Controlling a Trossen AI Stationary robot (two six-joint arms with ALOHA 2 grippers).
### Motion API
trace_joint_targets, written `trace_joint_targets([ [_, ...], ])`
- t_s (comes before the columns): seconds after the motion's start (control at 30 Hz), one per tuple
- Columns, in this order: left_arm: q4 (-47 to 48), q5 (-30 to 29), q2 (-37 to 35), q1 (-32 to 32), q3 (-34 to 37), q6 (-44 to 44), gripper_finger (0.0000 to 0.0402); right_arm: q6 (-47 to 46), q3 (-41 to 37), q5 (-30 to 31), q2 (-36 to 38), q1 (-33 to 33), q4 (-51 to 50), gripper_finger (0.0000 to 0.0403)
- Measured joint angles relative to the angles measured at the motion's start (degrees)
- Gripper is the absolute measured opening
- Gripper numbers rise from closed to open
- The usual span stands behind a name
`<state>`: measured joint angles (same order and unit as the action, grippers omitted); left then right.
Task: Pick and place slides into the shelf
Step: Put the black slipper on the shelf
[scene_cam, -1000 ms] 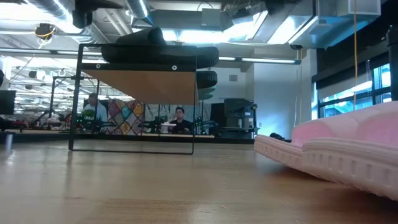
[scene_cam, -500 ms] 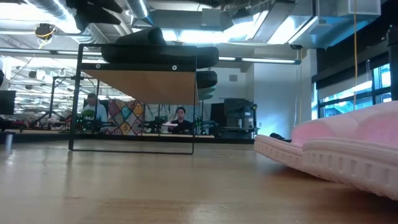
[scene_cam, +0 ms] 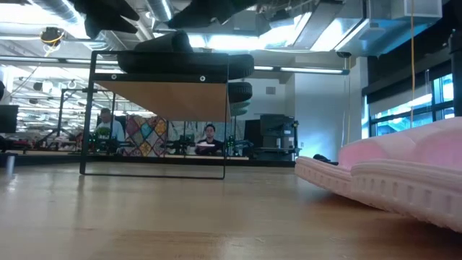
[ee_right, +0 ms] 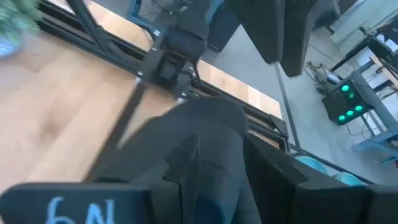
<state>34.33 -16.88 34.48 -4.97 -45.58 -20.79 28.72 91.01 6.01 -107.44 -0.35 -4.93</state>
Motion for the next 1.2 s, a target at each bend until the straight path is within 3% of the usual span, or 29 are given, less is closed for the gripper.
trace_joint_targets([
  [0.93,-0.4,-0.2,0.0,0.0,0.0,5.1,0.0165,-4.9,0.6,-0.5,-1.7,-3.2,0.9,0.0125],
  [1.2,-0.4,-0.3,0.0,0.0,0.0,7.5,0.0165,-7.4,0.5,-4.4,-1.9,-2.8,-0.6,0.0125],
])
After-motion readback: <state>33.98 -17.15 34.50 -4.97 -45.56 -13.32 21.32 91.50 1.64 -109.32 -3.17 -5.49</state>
